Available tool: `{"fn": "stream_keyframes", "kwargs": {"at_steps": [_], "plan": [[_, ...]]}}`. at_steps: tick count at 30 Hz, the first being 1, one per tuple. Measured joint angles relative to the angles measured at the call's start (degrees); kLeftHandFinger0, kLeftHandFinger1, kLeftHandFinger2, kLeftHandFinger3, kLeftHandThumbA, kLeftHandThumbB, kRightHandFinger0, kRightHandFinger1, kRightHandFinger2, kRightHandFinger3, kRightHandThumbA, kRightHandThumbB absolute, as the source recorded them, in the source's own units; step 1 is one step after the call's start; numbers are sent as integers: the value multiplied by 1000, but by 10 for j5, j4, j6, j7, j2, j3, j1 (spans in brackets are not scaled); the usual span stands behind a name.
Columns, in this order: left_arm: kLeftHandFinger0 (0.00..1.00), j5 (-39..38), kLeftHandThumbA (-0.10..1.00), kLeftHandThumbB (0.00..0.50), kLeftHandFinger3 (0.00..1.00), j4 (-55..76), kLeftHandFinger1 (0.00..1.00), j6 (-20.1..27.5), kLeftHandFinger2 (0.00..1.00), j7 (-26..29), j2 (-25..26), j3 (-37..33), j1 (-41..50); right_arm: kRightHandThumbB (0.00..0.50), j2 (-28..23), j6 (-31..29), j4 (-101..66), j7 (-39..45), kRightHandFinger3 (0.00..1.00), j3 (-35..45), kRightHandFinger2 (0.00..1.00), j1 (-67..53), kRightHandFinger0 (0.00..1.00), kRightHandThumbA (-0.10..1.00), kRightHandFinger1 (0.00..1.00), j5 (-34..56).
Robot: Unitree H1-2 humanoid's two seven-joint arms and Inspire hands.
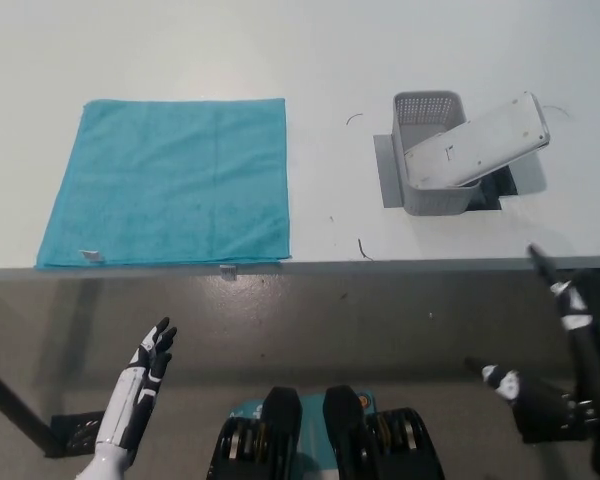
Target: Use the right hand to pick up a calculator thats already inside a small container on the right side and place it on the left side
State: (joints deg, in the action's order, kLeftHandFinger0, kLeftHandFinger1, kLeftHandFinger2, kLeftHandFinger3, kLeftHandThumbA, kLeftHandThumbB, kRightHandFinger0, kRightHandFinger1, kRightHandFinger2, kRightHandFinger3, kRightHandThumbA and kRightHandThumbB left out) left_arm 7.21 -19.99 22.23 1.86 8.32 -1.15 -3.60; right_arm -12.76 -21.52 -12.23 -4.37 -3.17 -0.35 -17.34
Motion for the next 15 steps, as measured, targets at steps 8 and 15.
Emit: {"fn": "stream_keyframes", "kwargs": {"at_steps": [8, 15], "plan": [[1000, 2, 1000, 233, 1000, -2, 1000, 0, 1000, 0, 0, 0, -1, 389, -39, 46, -164, 40, 1000, 40, 1000, 26, 1000, 1000, 1000, -59], [1000, 2, 1000, 218, 1000, -2, 1000, 1, 1000, 0, 0, 0, -1, 453, -80, 118, -212, 120, 1000, 49, 1000, 131, 1000, 1000, 1000, -141]]}}
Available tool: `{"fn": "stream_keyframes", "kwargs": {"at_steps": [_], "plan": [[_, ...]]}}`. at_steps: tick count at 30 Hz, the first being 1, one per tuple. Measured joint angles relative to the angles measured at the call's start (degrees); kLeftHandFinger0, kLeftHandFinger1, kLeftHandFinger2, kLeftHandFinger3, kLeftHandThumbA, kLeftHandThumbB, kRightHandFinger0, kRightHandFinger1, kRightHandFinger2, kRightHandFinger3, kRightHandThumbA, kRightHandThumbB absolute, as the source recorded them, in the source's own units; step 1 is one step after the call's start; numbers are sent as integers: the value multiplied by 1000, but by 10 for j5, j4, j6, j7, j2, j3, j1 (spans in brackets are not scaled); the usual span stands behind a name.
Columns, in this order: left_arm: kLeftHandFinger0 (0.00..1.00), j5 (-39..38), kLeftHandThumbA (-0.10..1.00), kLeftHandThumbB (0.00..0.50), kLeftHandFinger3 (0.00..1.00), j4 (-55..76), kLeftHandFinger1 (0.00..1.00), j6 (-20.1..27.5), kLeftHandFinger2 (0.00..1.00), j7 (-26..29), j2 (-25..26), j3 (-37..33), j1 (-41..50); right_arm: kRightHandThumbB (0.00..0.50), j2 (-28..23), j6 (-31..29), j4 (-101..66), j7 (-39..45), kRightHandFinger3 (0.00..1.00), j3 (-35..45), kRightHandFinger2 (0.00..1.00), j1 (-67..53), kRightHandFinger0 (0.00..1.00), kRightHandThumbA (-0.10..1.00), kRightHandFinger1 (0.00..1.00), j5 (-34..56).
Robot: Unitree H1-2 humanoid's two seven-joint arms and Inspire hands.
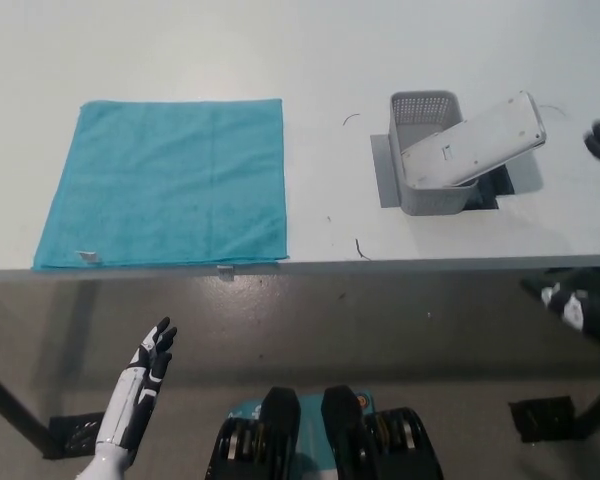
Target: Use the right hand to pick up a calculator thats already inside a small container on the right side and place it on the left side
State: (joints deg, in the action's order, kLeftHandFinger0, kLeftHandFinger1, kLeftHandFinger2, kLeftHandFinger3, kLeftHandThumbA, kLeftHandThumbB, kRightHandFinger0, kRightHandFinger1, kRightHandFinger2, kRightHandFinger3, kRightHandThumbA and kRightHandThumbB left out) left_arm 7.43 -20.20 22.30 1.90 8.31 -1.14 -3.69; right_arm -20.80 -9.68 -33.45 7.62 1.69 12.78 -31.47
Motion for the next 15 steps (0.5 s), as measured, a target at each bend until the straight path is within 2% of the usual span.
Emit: {"fn": "stream_keyframes", "kwargs": {"at_steps": [5, 9, 15], "plan": [[1000, 0, 1000, 219, 1000, 0, 1000, 0, 1000, 0, 0, 0, 0, 457, -17, 35, 9, 56, 1000, -6, 1000, 70, 1000, 1000, 1000, -63], [1000, 0, 1000, 240, 1000, -1, 1000, 0, 1000, 0, 0, 0, 0, 461, -27, 54, 29, 98, 1000, -15, 1000, 114, 1000, 1000, 1000, -108], [1000, 0, 1000, 211, 1000, -2, 1000, 0, 1000, 0, 0, 1, 0, 453, -40, 81, 101, 153, 1000, -46, 1000, 173, 1000, 1000, 1000, -179]]}}
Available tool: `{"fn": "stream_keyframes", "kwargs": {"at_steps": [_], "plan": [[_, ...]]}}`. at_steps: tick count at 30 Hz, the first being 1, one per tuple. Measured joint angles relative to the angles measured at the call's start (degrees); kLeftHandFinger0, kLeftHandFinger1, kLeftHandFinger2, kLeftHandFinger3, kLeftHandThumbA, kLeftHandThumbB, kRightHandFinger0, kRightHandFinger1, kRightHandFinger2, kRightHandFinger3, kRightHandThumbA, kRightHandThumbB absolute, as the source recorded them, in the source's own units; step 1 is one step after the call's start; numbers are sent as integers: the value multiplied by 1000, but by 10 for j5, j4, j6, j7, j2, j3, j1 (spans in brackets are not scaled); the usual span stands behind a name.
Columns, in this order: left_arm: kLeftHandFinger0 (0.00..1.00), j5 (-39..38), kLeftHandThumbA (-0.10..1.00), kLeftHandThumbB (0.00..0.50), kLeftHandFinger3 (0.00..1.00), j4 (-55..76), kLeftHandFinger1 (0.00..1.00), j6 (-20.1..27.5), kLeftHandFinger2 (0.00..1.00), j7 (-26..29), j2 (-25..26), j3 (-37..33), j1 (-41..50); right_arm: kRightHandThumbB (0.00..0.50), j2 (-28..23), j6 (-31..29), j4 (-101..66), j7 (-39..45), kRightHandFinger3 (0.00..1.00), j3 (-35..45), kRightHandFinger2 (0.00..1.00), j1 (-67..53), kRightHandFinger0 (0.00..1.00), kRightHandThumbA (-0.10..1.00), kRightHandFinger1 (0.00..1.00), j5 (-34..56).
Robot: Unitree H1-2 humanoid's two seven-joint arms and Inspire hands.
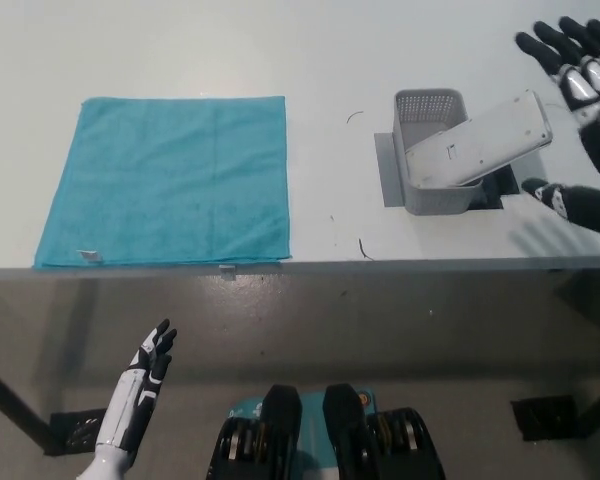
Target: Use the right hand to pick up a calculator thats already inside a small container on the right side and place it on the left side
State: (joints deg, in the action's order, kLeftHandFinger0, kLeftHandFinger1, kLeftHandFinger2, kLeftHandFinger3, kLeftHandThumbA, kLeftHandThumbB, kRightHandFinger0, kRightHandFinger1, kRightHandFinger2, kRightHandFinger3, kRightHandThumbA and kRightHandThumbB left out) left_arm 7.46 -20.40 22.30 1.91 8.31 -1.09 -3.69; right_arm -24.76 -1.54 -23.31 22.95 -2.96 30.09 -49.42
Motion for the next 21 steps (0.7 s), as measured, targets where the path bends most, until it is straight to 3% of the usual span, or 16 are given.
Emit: {"fn": "stream_keyframes", "kwargs": {"at_steps": [3, 8, 21], "plan": [[1000, 0, 1000, 209, 1000, 0, 1000, 0, 1000, 0, 0, 0, 0, 449, -5, 12, 49, 20, 1000, -19, 1000, 24, 1000, 1000, 1000, -33], [1000, 2, 1000, 213, 1000, 0, 1000, 4, 1000, 0, 3, 0, -1, 500, -17, 34, 140, 49, 1000, -53, 1000, 64, 1000, 1000, 1000, -87], [1000, 3, 1000, 223, 1000, 1, 1000, 19, 1000, 1, 8, -1, -2, 500, -33, 77, 340, 58, 1000, -128, 1000, 135, 1000, 1000, 1000, -161]]}}
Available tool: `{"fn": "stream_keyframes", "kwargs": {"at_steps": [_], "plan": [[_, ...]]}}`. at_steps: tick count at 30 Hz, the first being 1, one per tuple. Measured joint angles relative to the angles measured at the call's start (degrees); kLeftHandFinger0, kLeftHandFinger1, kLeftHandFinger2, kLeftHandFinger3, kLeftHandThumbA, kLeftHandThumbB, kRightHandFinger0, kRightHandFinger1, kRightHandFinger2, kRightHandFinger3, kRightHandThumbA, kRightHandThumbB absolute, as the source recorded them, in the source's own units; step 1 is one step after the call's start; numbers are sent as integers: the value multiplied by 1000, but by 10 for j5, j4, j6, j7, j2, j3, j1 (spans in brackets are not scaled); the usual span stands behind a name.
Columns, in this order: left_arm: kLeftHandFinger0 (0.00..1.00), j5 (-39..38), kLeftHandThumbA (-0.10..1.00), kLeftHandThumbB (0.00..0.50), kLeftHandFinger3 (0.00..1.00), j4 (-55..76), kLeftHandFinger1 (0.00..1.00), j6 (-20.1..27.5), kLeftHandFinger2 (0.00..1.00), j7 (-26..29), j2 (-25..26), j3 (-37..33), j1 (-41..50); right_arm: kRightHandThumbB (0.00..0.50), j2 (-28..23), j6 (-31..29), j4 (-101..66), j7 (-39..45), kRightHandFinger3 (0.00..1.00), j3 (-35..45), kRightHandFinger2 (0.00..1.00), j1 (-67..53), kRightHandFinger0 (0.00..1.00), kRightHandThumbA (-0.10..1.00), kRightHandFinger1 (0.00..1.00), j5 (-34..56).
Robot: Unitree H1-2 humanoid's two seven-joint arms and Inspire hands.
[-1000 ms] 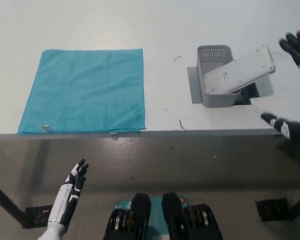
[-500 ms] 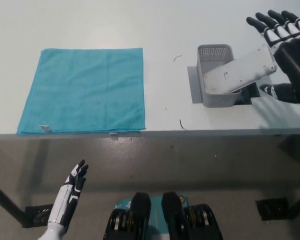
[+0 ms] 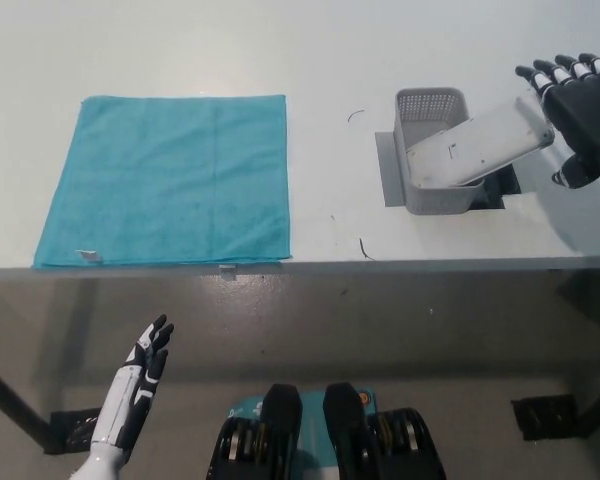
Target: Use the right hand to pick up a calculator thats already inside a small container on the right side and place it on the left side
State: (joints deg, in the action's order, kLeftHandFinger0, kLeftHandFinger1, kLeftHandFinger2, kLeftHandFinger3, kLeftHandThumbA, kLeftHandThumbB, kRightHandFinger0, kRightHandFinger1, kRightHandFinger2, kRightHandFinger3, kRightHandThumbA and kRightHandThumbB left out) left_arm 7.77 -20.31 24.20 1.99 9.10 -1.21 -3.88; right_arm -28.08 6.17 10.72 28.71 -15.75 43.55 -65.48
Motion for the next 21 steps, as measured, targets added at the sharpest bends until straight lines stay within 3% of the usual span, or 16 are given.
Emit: {"fn": "stream_keyframes", "kwargs": {"at_steps": [7, 12, 21], "plan": [[1000, 1, 1000, 212, 1000, 0, 1000, 0, 1000, 1, 0, -2, 4, 500, 7, 7, 38, -24, 1000, -21, 1000, 14, 1000, 1000, 1000, -6], [1000, 3, 1000, 237, 1000, 0, 1000, 0, 1000, 4, 1, -6, 5, 500, 21, 10, 46, -43, 1000, -30, 1000, 25, 1000, 1000, 1000, -8], [1000, 3, 1000, 221, 1000, 1, 1000, 1, 1000, 5, 1, -8, 6, 500, 42, 12, 69, -63, 1000, -47, 1000, 41, 1000, 1000, 1000, -8]]}}
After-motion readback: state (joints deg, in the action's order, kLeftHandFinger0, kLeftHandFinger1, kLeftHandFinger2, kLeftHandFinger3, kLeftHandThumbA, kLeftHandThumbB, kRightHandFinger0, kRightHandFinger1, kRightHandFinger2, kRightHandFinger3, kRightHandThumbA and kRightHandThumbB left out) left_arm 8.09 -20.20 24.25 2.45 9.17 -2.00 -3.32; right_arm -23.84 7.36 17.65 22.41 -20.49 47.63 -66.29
